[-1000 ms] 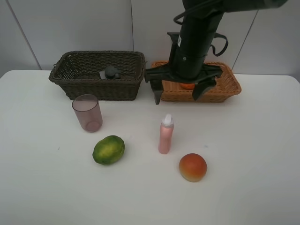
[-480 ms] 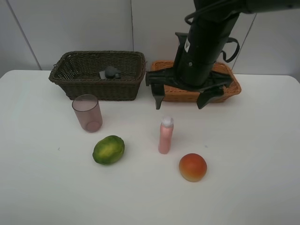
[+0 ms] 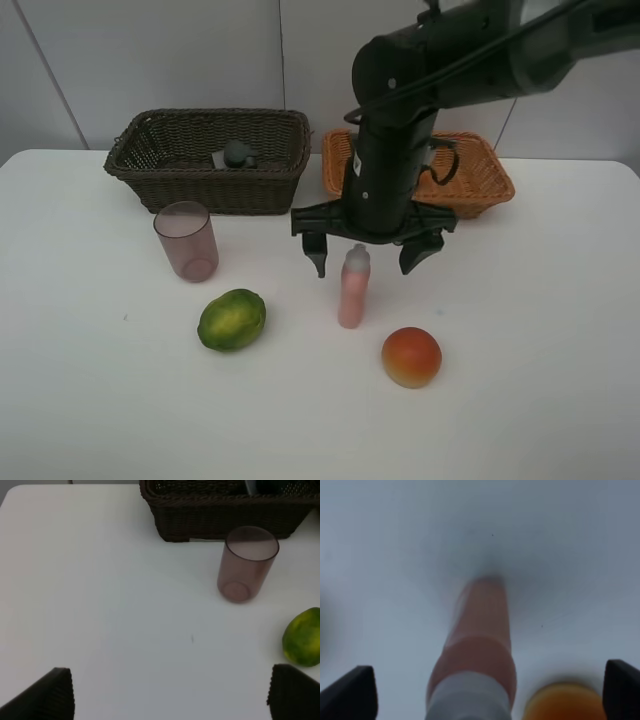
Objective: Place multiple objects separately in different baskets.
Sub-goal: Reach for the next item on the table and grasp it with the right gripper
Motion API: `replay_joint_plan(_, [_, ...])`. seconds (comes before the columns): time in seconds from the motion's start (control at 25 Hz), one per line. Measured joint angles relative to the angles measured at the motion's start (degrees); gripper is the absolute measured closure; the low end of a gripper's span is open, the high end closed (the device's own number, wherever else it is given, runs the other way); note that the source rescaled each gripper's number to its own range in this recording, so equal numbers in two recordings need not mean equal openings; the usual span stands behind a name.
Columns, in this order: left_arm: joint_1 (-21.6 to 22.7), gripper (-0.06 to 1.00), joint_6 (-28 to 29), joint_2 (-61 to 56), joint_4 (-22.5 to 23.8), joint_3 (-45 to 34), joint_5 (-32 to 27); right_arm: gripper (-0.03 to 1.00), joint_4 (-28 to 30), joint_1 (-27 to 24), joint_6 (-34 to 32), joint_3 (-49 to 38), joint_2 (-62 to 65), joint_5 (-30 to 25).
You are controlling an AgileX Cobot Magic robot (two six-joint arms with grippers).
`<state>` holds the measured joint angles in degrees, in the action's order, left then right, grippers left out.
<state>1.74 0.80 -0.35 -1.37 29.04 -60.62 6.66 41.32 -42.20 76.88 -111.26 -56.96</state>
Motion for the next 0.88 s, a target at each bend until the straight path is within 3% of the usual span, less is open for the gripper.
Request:
replay_joint_plan(0.08, [0.00, -0.06, 0.00, 0.00, 0.00, 0.00, 0.00, 0.07, -0.49, 0.00, 0.00, -0.17, -0.93, 1.02])
replay_joint_plan(0.2, [0.00, -0.06, 0.00, 0.00, 0.00, 0.00, 0.00, 0.29, -1.54, 0.00, 0.00, -0.17, -1.90, 2.01])
replay_joint_plan(0.48, [0.00, -0.06, 0.00, 0.00, 0.00, 0.00, 0.00, 0.97, -2.80, 0.00, 0.00, -0.17, -3.49, 2.48])
replay_joint_plan(0.88, [0.00, -0.06, 0.00, 0.00, 0.00, 0.00, 0.00, 0.97, -3.02, 0.00, -0.05, -0.17, -3.49, 2.04])
